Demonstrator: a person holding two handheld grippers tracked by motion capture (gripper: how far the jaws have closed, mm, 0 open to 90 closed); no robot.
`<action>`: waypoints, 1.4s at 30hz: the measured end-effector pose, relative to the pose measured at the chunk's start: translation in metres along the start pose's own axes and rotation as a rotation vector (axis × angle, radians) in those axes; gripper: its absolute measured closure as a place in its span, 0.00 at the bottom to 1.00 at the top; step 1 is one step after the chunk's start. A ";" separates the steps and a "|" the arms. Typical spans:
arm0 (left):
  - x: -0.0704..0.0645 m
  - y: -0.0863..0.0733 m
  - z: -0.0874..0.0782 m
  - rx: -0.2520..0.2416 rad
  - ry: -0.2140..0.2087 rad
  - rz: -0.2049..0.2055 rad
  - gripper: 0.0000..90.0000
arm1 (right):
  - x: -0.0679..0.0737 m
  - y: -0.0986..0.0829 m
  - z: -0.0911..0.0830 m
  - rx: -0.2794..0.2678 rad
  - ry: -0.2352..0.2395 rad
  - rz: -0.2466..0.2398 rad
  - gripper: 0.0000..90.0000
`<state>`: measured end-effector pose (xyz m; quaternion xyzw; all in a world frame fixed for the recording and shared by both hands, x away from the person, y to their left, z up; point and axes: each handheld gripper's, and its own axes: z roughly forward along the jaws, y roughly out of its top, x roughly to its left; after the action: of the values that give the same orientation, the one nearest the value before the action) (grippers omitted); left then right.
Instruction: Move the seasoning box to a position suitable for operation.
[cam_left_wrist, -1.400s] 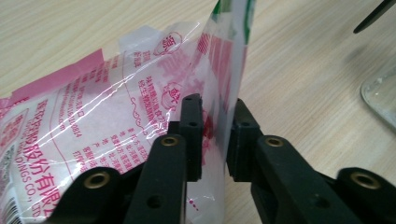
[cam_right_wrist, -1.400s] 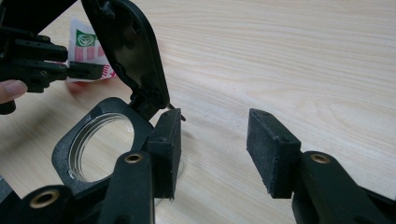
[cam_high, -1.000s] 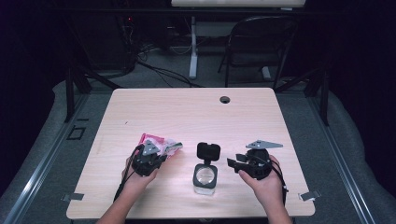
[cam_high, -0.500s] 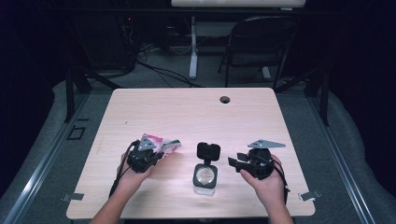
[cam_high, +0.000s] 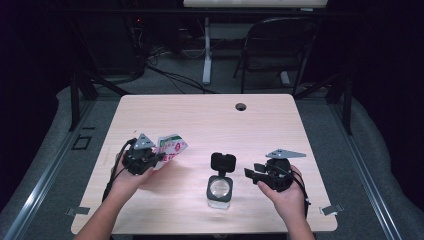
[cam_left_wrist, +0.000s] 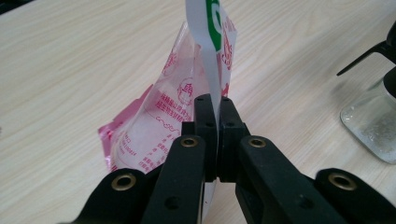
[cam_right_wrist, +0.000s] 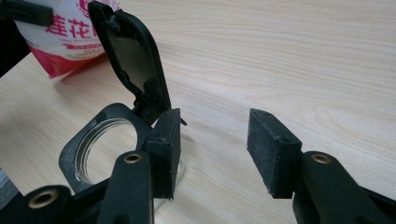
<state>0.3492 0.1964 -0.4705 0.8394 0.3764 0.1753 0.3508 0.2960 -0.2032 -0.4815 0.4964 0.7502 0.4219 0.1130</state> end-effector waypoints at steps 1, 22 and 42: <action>0.002 0.002 -0.003 -0.002 -0.003 -0.004 1.00 | 0.000 0.000 0.000 0.001 0.001 0.000 0.61; 0.000 0.049 -0.060 -0.111 0.007 0.067 1.00 | -0.001 0.002 -0.003 -0.009 0.020 0.017 0.60; -0.043 0.034 -0.030 -0.144 -0.154 0.087 1.00 | -0.002 0.003 -0.007 -0.018 0.056 0.029 0.66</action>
<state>0.3219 0.1618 -0.4262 0.8385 0.2980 0.1522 0.4301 0.2948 -0.2080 -0.4752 0.4941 0.7419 0.4441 0.0904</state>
